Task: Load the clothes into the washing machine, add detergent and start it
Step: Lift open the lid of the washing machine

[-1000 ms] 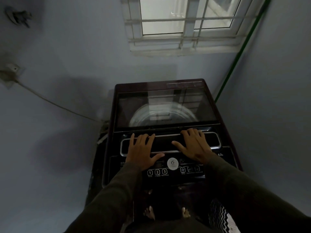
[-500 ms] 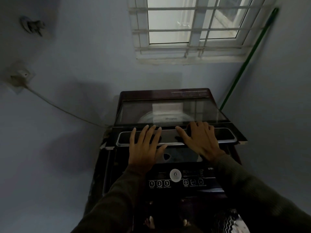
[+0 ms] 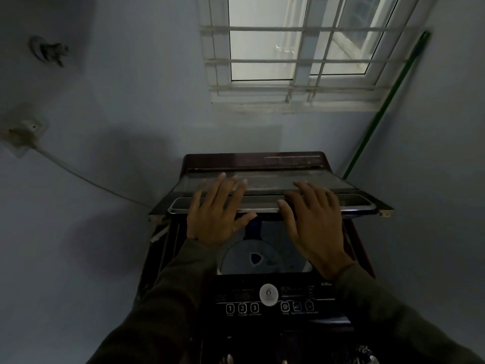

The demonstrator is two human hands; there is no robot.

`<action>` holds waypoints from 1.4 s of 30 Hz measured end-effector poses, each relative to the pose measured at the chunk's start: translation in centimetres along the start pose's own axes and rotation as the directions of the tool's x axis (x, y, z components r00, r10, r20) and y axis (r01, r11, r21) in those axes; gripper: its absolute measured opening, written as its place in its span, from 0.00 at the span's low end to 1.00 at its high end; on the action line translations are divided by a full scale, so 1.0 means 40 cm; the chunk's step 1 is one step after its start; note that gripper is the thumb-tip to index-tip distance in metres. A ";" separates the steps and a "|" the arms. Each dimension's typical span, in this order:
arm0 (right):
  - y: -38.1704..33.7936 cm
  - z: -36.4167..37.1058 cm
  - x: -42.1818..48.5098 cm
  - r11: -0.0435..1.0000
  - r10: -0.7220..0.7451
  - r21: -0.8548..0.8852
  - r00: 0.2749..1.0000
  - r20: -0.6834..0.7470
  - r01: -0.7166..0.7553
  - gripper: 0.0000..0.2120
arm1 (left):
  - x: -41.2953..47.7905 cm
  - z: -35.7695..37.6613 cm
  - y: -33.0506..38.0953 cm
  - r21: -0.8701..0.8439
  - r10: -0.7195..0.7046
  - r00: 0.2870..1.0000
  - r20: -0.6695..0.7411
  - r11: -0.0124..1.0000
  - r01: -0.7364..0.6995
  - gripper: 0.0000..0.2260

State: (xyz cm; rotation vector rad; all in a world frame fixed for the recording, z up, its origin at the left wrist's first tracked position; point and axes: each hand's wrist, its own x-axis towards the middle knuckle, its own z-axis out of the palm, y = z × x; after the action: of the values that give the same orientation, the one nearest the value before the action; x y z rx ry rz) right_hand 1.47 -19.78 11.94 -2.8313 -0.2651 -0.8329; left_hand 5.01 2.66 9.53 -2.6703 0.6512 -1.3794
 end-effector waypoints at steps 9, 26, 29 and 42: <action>-0.013 -0.025 0.047 0.999 0.014 -0.031 0.999 -0.052 -0.016 0.31 | 0.174 0.009 -0.076 -0.021 -0.059 0.995 0.075 0.998 0.061 0.30; 0.023 -0.003 0.332 0.986 0.021 -0.162 0.999 -0.041 -0.027 0.37 | 0.327 0.042 -0.107 -0.026 -0.185 0.958 0.217 0.981 0.195 0.33; 0.021 0.006 0.381 0.985 0.045 -0.166 0.998 -0.035 -0.051 0.38 | 0.334 0.066 -0.139 -0.019 -0.151 0.957 0.246 0.987 0.161 0.34; 0.030 0.048 0.577 0.986 0.135 -0.108 0.985 0.107 -0.124 0.43 | 0.462 0.177 -0.198 -0.036 -0.200 0.907 0.371 0.973 0.229 0.45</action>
State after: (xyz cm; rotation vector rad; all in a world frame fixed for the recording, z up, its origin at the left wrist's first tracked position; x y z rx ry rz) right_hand 21.81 -17.75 22.89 -2.9569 -0.0538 -0.6778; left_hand 22.70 1.58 21.38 -3.0218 0.3883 -0.8595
